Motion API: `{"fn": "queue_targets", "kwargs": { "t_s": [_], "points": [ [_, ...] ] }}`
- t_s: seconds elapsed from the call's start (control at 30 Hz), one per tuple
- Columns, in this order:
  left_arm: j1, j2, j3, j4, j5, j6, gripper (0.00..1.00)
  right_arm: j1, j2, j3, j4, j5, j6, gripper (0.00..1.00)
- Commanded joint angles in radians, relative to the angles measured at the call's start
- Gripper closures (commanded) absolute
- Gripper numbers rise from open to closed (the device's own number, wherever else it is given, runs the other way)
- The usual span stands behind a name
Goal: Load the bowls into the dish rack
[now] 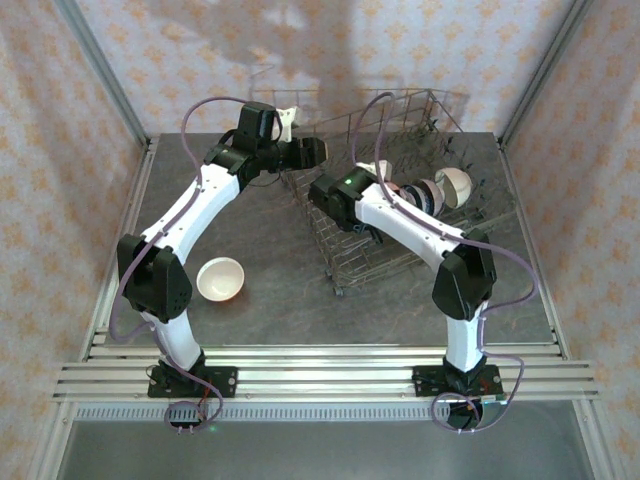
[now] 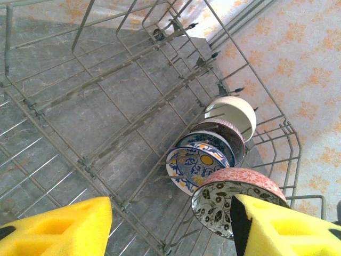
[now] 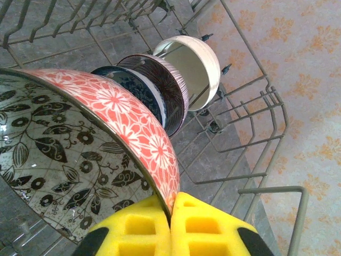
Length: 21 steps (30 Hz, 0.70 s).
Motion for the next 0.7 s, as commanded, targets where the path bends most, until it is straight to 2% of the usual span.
{"fn": "queue_targets", "kwargs": {
  "t_s": [0.0,0.43,0.67],
  "points": [
    [0.005,-0.041,-0.019,-0.019,-0.016,0.025,0.39,0.011,0.018,0.0,-0.046,0.094,0.07,1.0],
    [0.005,-0.046,-0.038,-0.006,-0.018,0.011,0.39,0.021,0.107,0.058,-0.091,0.106,0.104,1.0],
    [0.005,-0.049,-0.044,-0.002,-0.019,0.004,0.38,0.021,0.176,0.12,-0.191,0.119,0.18,1.0]
  ]
}}
